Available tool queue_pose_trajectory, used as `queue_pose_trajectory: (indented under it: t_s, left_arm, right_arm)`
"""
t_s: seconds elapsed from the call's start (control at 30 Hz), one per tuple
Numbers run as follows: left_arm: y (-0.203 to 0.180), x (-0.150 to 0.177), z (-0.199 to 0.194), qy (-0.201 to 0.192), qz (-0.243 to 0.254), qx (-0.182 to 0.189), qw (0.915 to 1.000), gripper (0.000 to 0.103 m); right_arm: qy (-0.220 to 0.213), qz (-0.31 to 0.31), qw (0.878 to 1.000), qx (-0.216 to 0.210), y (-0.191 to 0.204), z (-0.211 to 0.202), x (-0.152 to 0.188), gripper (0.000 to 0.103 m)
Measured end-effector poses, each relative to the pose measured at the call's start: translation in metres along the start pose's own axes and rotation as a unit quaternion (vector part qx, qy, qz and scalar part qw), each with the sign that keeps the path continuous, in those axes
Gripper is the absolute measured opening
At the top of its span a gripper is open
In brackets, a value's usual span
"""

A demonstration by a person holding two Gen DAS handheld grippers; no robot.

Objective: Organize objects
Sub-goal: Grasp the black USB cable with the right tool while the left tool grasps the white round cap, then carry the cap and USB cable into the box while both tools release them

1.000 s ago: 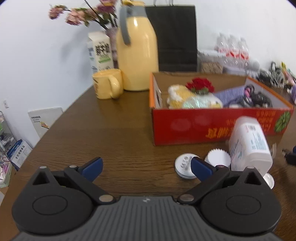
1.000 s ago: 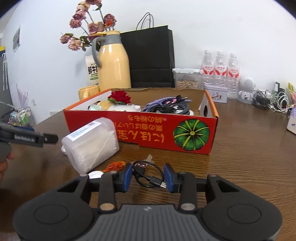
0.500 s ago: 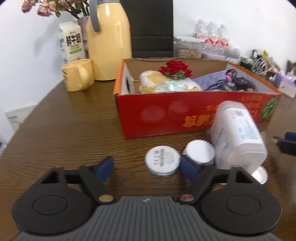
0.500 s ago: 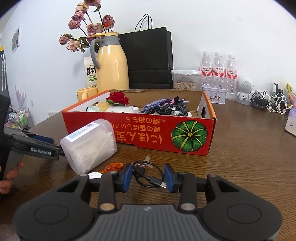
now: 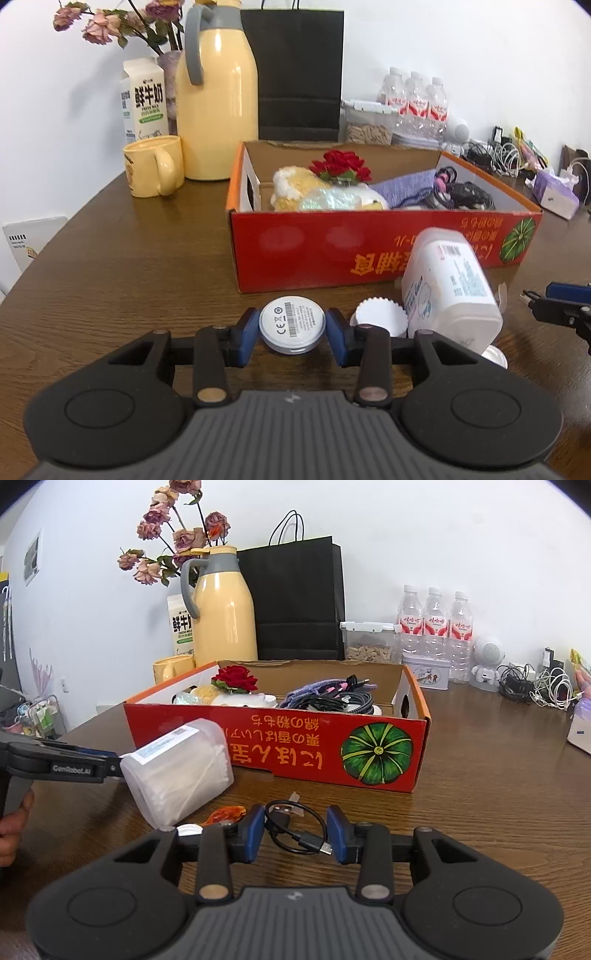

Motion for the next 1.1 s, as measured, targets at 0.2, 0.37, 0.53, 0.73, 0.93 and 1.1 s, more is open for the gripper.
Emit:
queue_pose_trajectory:
  t_s: [0.2, 0.37, 0.53, 0.73, 0.93, 1.1]
  left_arm:
    - [-0.002, -0.013, -0.02, -0.03, 0.001, -0.006, 0.9995, 0.04]
    - [-0.009, -0.034, -0.035, -0.059, 0.006, -0.003, 0.9982, 0.04]
    - [-0.018, -0.062, -0.036, -0.088, 0.005, -0.001, 0.9961, 0.04]
    - [-0.031, -0.095, -0.026, -0.114, -0.004, 0.003, 0.9934, 0.04]
    - [-0.035, -0.122, -0.002, -0.118, -0.029, -0.003, 0.9926, 0.04]
    - [-0.036, -0.139, 0.022, -0.117, -0.036, -0.018, 0.9923, 0.04]
  right_arm:
    - [-0.014, -0.006, 1.0, 0.0, 0.001, -0.004, -0.003, 0.035]
    - [-0.044, -0.02, 0.999, 0.003, 0.002, -0.015, -0.021, 0.035]
    - [-0.076, -0.03, 0.997, 0.009, 0.001, -0.015, -0.048, 0.035]
    - [-0.104, -0.032, 0.994, 0.011, 0.002, 0.002, -0.086, 0.035]
    - [-0.113, -0.035, 0.993, 0.012, 0.006, 0.031, -0.117, 0.035]
    - [-0.11, -0.039, 0.993, 0.011, 0.012, 0.06, -0.137, 0.035]
Point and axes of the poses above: each gripper's, at about its wrist camera, not at the fingertips, and z roughly the way its jaws point, y to its left, x to its underside, the point moved 3 cm from there along z, roughly the way its jaws point, and after that the axes turned 2 degrees about z, right-handed, at the moved point
